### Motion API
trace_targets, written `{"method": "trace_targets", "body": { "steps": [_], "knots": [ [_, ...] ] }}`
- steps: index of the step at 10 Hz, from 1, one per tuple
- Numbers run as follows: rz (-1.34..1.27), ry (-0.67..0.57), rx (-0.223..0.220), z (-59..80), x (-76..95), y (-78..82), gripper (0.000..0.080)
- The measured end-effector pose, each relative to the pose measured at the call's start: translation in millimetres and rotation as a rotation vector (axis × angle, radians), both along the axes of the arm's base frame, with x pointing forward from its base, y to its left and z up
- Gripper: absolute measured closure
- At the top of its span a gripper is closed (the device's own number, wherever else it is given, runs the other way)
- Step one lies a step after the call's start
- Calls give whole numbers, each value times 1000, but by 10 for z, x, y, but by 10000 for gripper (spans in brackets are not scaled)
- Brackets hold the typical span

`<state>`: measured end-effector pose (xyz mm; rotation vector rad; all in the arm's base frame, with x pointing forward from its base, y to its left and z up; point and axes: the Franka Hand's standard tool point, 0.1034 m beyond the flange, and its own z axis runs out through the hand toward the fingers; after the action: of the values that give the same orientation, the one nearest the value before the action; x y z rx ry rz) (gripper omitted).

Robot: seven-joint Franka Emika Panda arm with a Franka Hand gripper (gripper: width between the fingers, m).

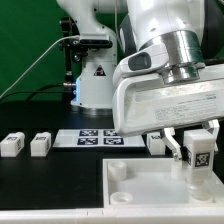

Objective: Assemble one leg

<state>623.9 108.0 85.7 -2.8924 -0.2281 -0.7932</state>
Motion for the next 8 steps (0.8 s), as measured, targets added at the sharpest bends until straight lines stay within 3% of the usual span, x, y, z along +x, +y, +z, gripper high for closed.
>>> {"method": "trace_targets", "body": {
  "steps": [2,8],
  "knots": [
    [16,27,0,-31,-25,84,509],
    [11,6,3,-142,-30,94,509]
  ]
}}
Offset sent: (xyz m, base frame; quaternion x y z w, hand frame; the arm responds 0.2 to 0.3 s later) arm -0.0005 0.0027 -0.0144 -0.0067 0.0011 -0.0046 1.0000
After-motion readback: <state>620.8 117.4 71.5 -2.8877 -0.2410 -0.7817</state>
